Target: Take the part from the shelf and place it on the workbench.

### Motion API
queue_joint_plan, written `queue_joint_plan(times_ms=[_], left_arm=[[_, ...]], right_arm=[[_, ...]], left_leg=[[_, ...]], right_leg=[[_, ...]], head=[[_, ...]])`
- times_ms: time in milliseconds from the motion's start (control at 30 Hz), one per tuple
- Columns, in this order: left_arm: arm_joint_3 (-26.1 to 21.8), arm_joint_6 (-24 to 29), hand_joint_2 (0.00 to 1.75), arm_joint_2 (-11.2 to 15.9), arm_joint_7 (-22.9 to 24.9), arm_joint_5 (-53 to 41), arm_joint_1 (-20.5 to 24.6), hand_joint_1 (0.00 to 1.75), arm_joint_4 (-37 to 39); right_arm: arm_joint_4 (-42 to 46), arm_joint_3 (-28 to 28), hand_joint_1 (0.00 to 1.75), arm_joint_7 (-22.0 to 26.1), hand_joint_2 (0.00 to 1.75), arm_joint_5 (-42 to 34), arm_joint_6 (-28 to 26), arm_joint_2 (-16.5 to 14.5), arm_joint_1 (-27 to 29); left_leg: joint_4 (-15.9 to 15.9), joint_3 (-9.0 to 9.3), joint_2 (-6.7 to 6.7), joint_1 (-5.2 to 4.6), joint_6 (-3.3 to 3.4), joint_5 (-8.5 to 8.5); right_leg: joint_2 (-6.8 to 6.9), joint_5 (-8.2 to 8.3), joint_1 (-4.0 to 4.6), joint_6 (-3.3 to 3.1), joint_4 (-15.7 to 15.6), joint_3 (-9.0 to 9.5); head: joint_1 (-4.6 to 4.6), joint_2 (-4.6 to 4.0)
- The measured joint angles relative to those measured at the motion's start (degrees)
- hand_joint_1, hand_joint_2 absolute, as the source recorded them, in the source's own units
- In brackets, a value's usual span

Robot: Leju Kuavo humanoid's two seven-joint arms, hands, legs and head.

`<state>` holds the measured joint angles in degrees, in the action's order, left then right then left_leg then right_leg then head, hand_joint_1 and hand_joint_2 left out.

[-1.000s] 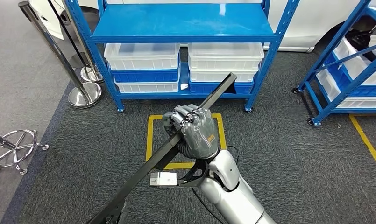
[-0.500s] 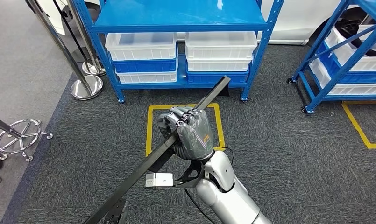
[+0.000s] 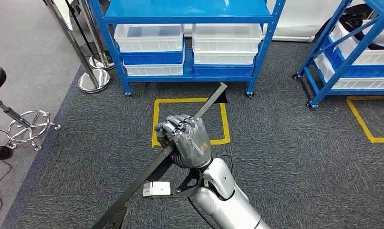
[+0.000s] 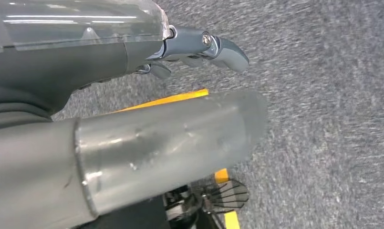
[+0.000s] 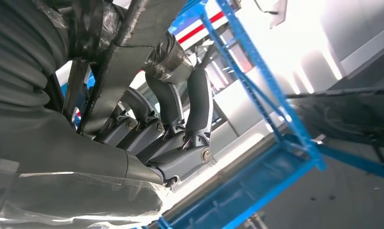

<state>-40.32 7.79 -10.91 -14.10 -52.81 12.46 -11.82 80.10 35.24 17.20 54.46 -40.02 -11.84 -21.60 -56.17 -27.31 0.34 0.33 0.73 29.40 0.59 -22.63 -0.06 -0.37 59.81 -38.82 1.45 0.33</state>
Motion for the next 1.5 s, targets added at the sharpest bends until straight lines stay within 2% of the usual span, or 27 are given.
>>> queue_joint_plan(times_ms=[67, 133, 167, 233, 267, 300, 367, 400, 467, 500, 567, 633, 667, 700, 733, 800, 867, 933, 1000, 1033, 1133, 1167, 1200, 1233, 1300, 1367, 1500], left_arm=[[0.0, 0.0, 0.00, -0.1, -0.1, 0.1, 0.0, 0.00, 0.0], [0.0, -0.2, 0.00, -0.2, -0.1, 0.1, 0.0, 0.00, 0.0], [0.0, -0.3, 0.00, -0.3, -0.1, 0.1, 0.0, 0.00, 0.0], [0.0, -0.4, 0.00, -0.5, 0.1, 0.1, -0.1, 0.00, 0.0], [0.0, -0.4, 0.00, -0.6, 0.2, 0.0, -0.1, 0.00, 0.0], [0.0, -0.4, 0.00, -0.8, 0.2, 0.0, -0.1, 0.00, 0.0], [0.0, -0.4, 0.00, -1.0, 0.3, -0.3, -0.1, 0.00, 0.0], [0.0, -0.4, 0.00, -1.0, 0.4, -0.5, -0.1, 0.00, 0.0], [0.0, -0.4, 0.00, -1.1, 0.3, -0.7, -0.1, 0.00, 0.0], [0.0, -0.4, 0.00, -1.1, 0.3, -0.8, -0.1, 0.00, 0.0], [0.0, -0.4, 0.00, -1.1, 0.1, -0.9, -0.2, 0.00, 0.0], [0.0, -0.3, 0.00, -1.1, -0.1, -1.0, -0.2, 0.00, 0.0], [0.0, -0.2, 0.00, -1.1, -0.2, -1.0, -0.2, 0.00, 0.0], [0.0, -0.2, 0.00, -1.1, -0.3, -0.9, -0.2, 0.00, 0.0], [0.0, -0.1, 0.00, -1.1, -0.3, -0.9, -0.2, 0.00, 0.0], [0.0, 0.1, 0.00, -1.1, -0.5, -0.8, -0.2, 0.00, 0.0], [0.0, 0.2, 0.00, -1.1, -0.7, -0.8, -0.1, 0.00, 0.0], [0.0, 0.2, 0.00, -1.1, -0.8, -0.8, -0.1, 0.00, 0.0], [0.0, 0.2, 0.00, -1.1, -0.8, -1.0, -0.2, 0.00, 0.0], [0.0, 0.2, 0.00, -1.2, -0.8, -1.2, -0.2, 0.00, 0.0], [0.0, 0.2, 0.00, -1.3, -0.6, -1.5, -0.2, 0.00, 0.0], [0.0, 0.1, 0.00, -1.3, -0.6, -1.5, -0.3, 0.00, 0.0], [0.0, 0.1, 0.00, -1.4, -0.5, -1.6, -0.3, 0.00, 0.0], [0.0, 0.1, 0.00, -1.4, -0.5, -1.7, -0.4, 0.00, 0.0], [0.0, 0.1, 0.00, -1.6, -0.5, -1.7, -0.5, 0.00, 0.0], [0.1, 0.0, 0.00, -1.8, -0.6, -1.9, -0.4, 0.00, 0.0], [0.2, -0.2, 0.00, -1.8, -0.6, -2.3, -0.3, 0.00, 0.0]], right_arm=[[-0.3, 0.2, 1.75, -0.1, 1.75, 0.1, 0.0, 0.0, 0.0], [-0.6, 0.3, 1.75, -0.2, 1.75, 0.3, 0.0, 0.0, 0.1], [-0.7, 0.3, 1.75, -0.1, 1.75, 0.3, 0.0, 0.0, 0.1], [-1.0, 0.3, 1.75, -0.1, 1.75, 0.5, 0.0, 0.1, 0.2], [-1.1, 0.3, 1.75, -0.1, 1.75, 0.8, 0.0, 0.1, 0.2], [-1.1, 0.3, 1.75, -0.1, 1.75, 1.4, 0.0, 0.1, 0.1], [-1.1, 0.3, 1.75, -0.1, 1.75, 2.7, 0.0, 0.0, 0.0], [-1.1, 0.3, 1.75, -0.1, 1.75, 3.2, 0.0, 0.0, 0.0], [-1.2, 0.3, 1.75, 0.0, 1.75, 2.8, 0.0, 0.0, 0.0], [-1.3, 0.3, 1.75, 0.1, 1.75, 2.1, 0.0, 0.0, 0.0], [-1.6, 0.3, 1.75, 0.4, 1.75, 0.4, 0.0, 0.0, 0.0], [-1.7, 0.3, 1.75, 0.8, 1.75, -1.3, 0.0, 0.0, 0.0], [-1.8, 0.3, 1.75, 1.1, 1.75, -2.1, 0.0, 0.0, 0.1], [-1.9, 0.3, 1.75, 1.5, 1.75, -3.0, 0.0, 0.0, 0.1], [-1.9, 0.3, 1.75, 2.0, 1.75, -4.1, 0.0, 0.0, 0.3], [-1.8, 0.3, 1.75, 3.2, 1.75, -6.5, 0.0, -0.2, 0.7], [-1.3, 0.3, 1.75, 4.0, 1.75, -7.7, 0.0, -0.6, 0.9], [-0.7, 0.3, 1.75, 4.4, 1.75, -7.2, 0.0, -0.8, 1.0], [-0.2, 0.1, 1.75, 4.8, 1.75, -5.0, 0.0, -0.9, 1.2], [0.1, -0.1, 1.75, 5.1, 1.75, -3.7, 0.0, -0.9, 1.3], [0.9, -1.0, 1.75, 6.6, 1.75, -1.9, 0.0, -0.9, 2.0], [1.0, -1.3, 1.75, 6.9, 1.75, -2.2, 0.0, -0.9, 2.3], [1.0, -1.6, 1.75, 7.1, 1.75, -2.9, 0.0, -0.9, 2.6], [1.0, -1.7, 1.75, 7.1, 1.75, -3.9, 0.0, -0.9, 2.8], [1.1, -1.8, 1.75, 7.2, 1.75, -4.6, 0.0, -0.9, 2.9], [1.4, -1.8, 1.75, 7.6, 1.75, -2.5, 0.0, -0.8, 2.8], [1.9, -1.7, 1.75, 6.9, 1.75, 0.3, 0.0, -0.3, 2.9]], left_leg=[[0.2, -1.46, 0.29, 0.19, 1.00, -1.60], [-0.1, -3.59, 0.33, 0.07, 1.38, -3.06], [-0.4, -4.71, 0.34, 0.05, 1.34, -3.72], [-1.1, -6.97, 0.41, 0.03, 1.12, -4.89], [-1.5, -8.00, 0.43, 0.04, 0.96, -5.37], [-2.0, -8.91, 0.41, 0.01, 0.74, -5.79], [-2.7, -10.10, 0.35, -0.09, 0.14, -6.61], [-2.8, -10.42, 0.32, -0.13, -0.22, -7.08], [-2.6, -10.81, 0.31, 0.04, -1.02, -7.99], [-2.8, -11.15, 0.27, 0.19, -1.40, -7.60], [-5.8, -12.44, 0.18, 0.43, -2.06, -3.95], [-12.6, -14.33, 0.16, 0.49, -2.58, 1.13], [-15.9, -15.01, 0.16, 0.51, -2.74, 2.28], [-18.0, -15.04, 0.16, 0.51, -2.81, 2.09], [-18.0, -14.08, 0.16, 0.50, -2.75, 0.84], [-12.3, -9.30, 0.10, 0.39, -2.22, -1.80], [-4.6, -4.10, 0.06, 0.13, -1.41, -1.73], [-1.3, -2.24, 0.07, -0.13, -0.78, -0.86], [-0.4, -2.25, 0.16, 0.09, 0.00, -1.35], [-0.1, -2.37, 0.24, 0.25, 0.47, -1.77], [0.1, -3.25, 0.40, 0.42, 1.23, -2.69], [-0.1, -3.63, 0.40, 0.42, 1.22, -2.84], [-0.3, -3.98, 0.40, 0.43, 1.17, -2.95], [-0.6, -4.31, 0.39, 0.46, 1.12, -3.01], [-1.3, -4.82, 0.38, 0.53, 0.82, -2.87], [-2.2, -5.40, 0.34, 0.34, 0.15, -2.63], [-2.7, -6.03, 0.27, 0.39, -1.18, -2.56]], right_leg=[[-0.34, -4.54, -0.11, 0.48, 3.4, -1.22], [-0.43, -10.02, -0.24, 0.79, 10.3, -2.75], [-0.43, -10.93, -0.31, 0.92, 13.5, -3.16], [-0.43, -8.87, -0.48, 1.05, 15.8, -1.92], [-0.43, -7.21, -0.58, 1.03, 14.0, 0.11], [-0.43, -6.56, -0.63, 0.90, 10.6, 3.08], [-0.47, -7.96, -0.47, 0.59, 2.6, 8.70], [-0.50, -8.94, -0.31, 0.42, 0.0, 10.18], [-0.48, -8.78, -0.16, -0.16, -1.4, 10.18], [-0.44, -8.19, -0.20, -0.61, -1.6, 9.75], [-0.29, -6.92, -0.35, -1.55, -1.8, 8.64], [-0.25, -5.84, -0.22, -1.97, -1.8, 7.23], [-0.26, -5.32, -0.15, -1.98, -1.7, 6.51], [-0.27, -4.84, -0.09, -1.94, -1.6, 5.78], [-0.28, -4.43, -0.05, -1.86, -1.4, 5.11], [-0.30, -3.84, 0.01, -1.64, -1.0, 4.15], [-0.29, -3.38, 0.13, -1.21, -0.8, 3.69], [-0.22, -2.86, 0.17, -0.54, -0.8, 3.43], [-0.23, -2.86, 0.17, 0.17, -0.6, 3.16], [-0.29, -3.71, 0.16, 0.48, 0.4, 2.70], [-0.48, -9.53, -0.21, 1.23, 9.6, -1.13], [-0.49, -10.96, -0.36, 1.46, 12.9, -2.41], [-0.48, -11.32, -0.52, 1.64, 14.6, -2.88], [-0.47, -10.62, -0.69, 1.77, 14.1, -2.30], [-0.43, -7.50, -1.07, 1.90, 7.6, 1.58], [-0.49, -5.77, -1.02, 1.59, 1.6, 4.74], [-0.62, -5.34, -0.70, 0.08, 0.4, 4.85]], head=[[-0.04, 0.00], [-0.04, 0.00], [-0.05, 0.00], [-0.04, 0.00], [-0.04, 0.00], [-0.04, 0.00], [-0.02, 0.00], [-0.02, 0.00], [-0.04, 0.00], [-0.03, 0.00], [-0.02, 0.00], [0.00, 0.00], [0.01, 0.00], [0.00, 0.00], [0.01, 0.00], [0.01, 0.00], [0.01, 0.00], [-0.01, 0.00], [-0.02, 0.00], [-0.03, 0.00], [-0.03, 0.00], [-0.03, 0.00], [-0.03, 0.00], [-0.03, 0.00], [-0.03, 0.00], [-0.02, 0.00], [-0.01, 0.00]])
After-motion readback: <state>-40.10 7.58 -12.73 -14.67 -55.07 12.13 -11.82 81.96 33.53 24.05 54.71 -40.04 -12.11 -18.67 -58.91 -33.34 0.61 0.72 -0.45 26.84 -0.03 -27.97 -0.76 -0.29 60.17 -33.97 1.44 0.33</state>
